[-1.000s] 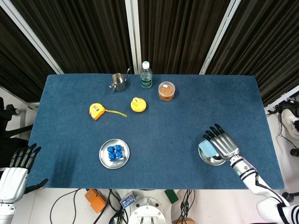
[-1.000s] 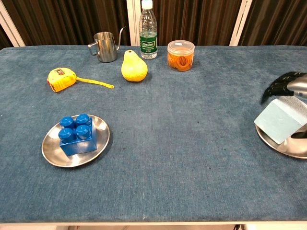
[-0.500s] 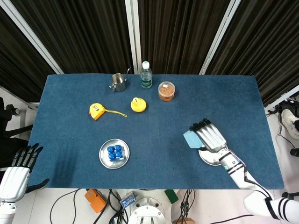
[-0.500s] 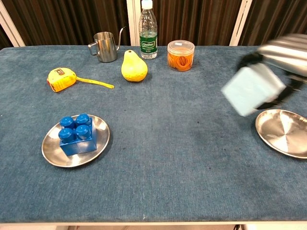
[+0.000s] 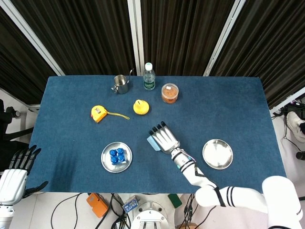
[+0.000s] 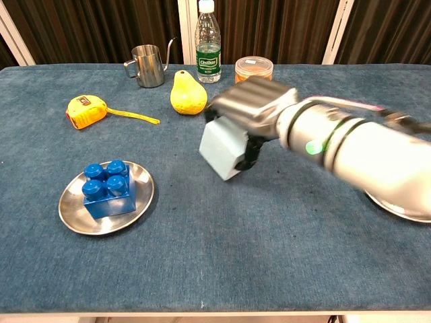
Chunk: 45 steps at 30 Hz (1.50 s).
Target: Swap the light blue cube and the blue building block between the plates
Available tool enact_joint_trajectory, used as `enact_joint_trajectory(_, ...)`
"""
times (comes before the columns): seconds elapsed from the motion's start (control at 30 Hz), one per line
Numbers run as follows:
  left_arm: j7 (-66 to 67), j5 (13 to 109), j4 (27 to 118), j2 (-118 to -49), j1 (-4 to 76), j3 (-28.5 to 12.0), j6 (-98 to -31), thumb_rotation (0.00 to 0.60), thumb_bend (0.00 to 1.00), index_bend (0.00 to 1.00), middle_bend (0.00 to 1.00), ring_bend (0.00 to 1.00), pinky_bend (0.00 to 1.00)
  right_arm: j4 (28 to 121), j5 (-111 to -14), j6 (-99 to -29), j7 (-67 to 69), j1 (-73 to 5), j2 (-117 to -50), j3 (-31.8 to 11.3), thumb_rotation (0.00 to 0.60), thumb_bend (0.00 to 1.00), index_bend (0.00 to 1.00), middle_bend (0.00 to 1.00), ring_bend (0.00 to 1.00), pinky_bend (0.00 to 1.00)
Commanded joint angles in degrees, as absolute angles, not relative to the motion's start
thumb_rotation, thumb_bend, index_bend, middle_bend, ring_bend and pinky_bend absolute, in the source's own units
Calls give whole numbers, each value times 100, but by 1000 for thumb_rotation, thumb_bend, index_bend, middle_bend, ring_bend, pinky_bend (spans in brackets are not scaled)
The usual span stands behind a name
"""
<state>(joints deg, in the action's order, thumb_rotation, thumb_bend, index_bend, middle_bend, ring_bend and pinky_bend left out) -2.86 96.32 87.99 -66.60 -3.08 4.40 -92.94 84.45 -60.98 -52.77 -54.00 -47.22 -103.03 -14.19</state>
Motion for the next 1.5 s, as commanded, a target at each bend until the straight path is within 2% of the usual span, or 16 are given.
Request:
enact_joint_trajectory(0.03, -316, 9672, 8787, -6644, -322, 452, -9345, 600, 45, 55, 0, 0, 40, 8343, -5876, -5429, -5705, -4899, -10420, -1364, 600, 337, 85, 275, 206, 253)
enact_joint_trajectory(0.1, -337, 9676, 8777, -6639, -325, 456, -9352, 600, 45, 55, 0, 0, 40, 8456, -5692, -5502, -5862, -4885, -10300, -1303, 600, 337, 9, 191, 134, 204)
enact_joint_trajectory(0.2, -344, 9681, 8781, -6633, -317, 467, -9331, 600, 45, 55, 0, 0, 40, 8790, -5426, -5576, -6003, -4881, -10044, -1271, 600, 337, 0, 54, 26, 130)
enact_joint_trajectory(0.3, -358, 9764, 8757, -6644, -302, 485, -9352, 600, 45, 55, 0, 0, 40, 9246, -5395, -5664, -5919, -4798, -9657, -1180, 600, 331, 0, 2, 0, 84)
enact_joint_trajectory(0.43, -408, 9897, 8696, -6701, -221, 512, -9293, 600, 45, 55, 0, 0, 40, 10053, -5850, -5949, -5511, -4462, -8917, -894, 600, 314, 0, 0, 0, 48)
enact_joint_trajectory(0.53, -681, 10190, 8581, -6833, -96, 590, -9265, 600, 52, 56, 0, 0, 41, 10727, -6929, -6624, -4968, -3812, -8049, -278, 600, 313, 0, 0, 0, 32)
enact_joint_trajectory(0.63, -994, 10502, 8493, -7029, 116, 680, -9119, 600, 138, 55, 0, 0, 64, 10886, -8248, -7721, -4250, -2878, -7184, 632, 600, 313, 0, 0, 0, 2)
enact_joint_trajectory(0.67, -1024, 10589, 8528, -7115, 216, 679, -9037, 600, 167, 55, 0, 0, 72, 10702, -8687, -8191, -3843, -2493, -6965, 958, 600, 313, 0, 0, 0, 0)
enact_joint_trajectory(0.77, -740, 10673, 8666, -7413, 456, 611, -8705, 600, 165, 56, 0, 0, 88, 9888, -9269, -9103, -2654, -1666, -6776, 1500, 600, 313, 0, 0, 0, 0)
enact_joint_trajectory(0.87, -257, 10438, 8938, -7755, 697, 522, -8061, 600, 100, 56, 0, 0, 105, 8978, -9410, -9451, -2039, -1122, -6919, 1737, 600, 313, 0, 0, 0, 0)
enact_joint_trajectory(0.97, 193, 10135, 9166, -8133, 919, 416, -7466, 600, 49, 55, 0, 0, 105, 8533, -9433, -9566, -1553, -805, -7034, 1785, 600, 313, 0, 0, 0, 0)
enact_joint_trajectory(1.1, 916, 9743, 9257, -8694, 1119, 204, -6988, 600, 47, 55, 0, 0, 105, 8444, -9462, -9635, -1490, -669, -6970, 1636, 600, 314, 0, 0, 0, 0)
enact_joint_trajectory(1.3, 1688, 9185, 9144, -9367, 1340, -158, -6688, 600, 50, 55, 0, 0, 105, 8564, -9507, -9669, -1353, -539, -6809, 1429, 600, 313, 0, 0, 0, 0)
enact_joint_trajectory(1.5, 1890, 8661, 9057, -9606, 1499, -380, -6521, 600, 73, 55, 12, 4, 112, 8568, -9604, -9797, -1166, -393, -6702, 1243, 600, 313, 0, 0, 0, 0)
